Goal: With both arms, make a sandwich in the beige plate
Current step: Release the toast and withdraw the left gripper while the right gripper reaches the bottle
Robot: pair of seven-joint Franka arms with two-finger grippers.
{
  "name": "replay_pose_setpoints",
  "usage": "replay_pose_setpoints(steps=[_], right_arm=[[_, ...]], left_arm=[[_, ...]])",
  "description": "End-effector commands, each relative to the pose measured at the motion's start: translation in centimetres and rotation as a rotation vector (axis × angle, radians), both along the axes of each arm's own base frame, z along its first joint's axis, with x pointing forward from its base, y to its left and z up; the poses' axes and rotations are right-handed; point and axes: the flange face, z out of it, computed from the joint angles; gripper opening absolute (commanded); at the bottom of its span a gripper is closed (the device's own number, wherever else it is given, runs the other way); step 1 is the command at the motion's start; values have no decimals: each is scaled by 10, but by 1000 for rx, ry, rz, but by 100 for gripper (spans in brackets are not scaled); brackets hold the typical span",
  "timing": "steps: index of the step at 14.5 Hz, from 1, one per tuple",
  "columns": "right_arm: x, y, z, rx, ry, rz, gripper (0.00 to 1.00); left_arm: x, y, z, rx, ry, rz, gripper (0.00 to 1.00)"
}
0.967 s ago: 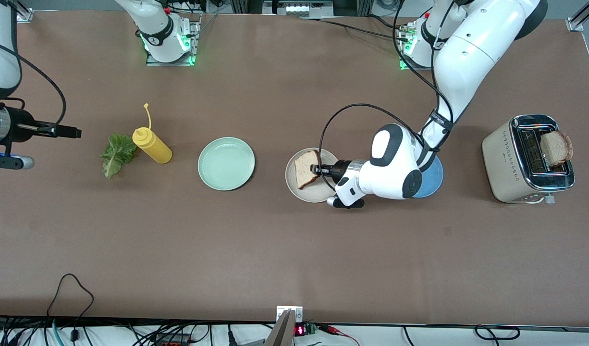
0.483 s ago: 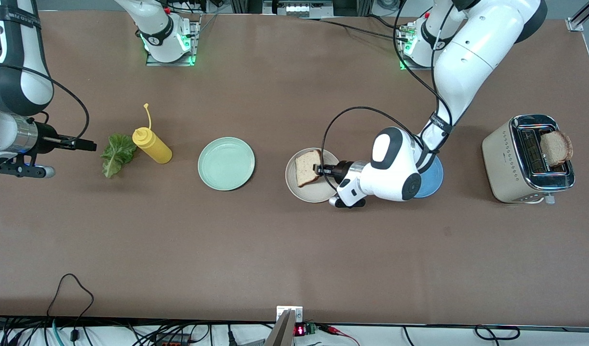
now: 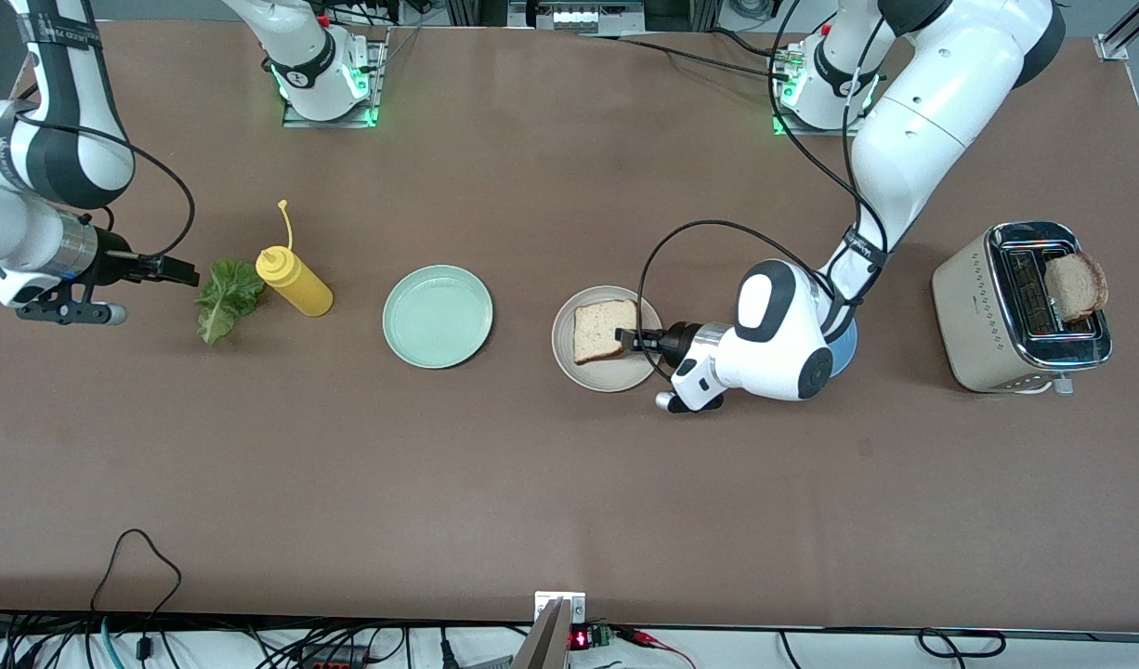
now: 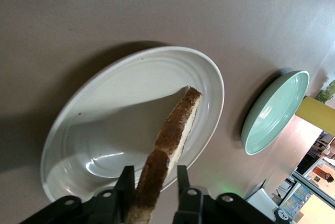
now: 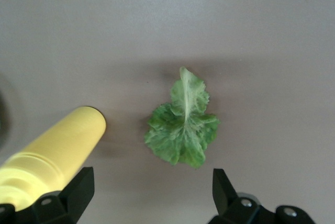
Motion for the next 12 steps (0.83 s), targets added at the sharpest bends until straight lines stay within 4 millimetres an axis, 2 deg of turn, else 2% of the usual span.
replay_pose_setpoints(steps=[1,3,5,8,11,12], right_arm=[[-24,-16,-6,15,-60,116,100],[-30,-27,-8,33,-80,210,100],[-38,-41,-13,60,-82,282,100],[-51,-52,-30,195,-139,358,100],[-59,-58,-41,262,-186,482,100],[-59,-58,-44,282,-203,527,100]], left_arm=[[4,11,-1,-26,-2,16,100],[8,17,5,-26,-8,27,100],[20,39,16,-20,-28,51,100],[30,65,47,-27,-32,34,100],[29,71,85,9,-72,-24,100],[31,80,94,12,-75,-21,100]])
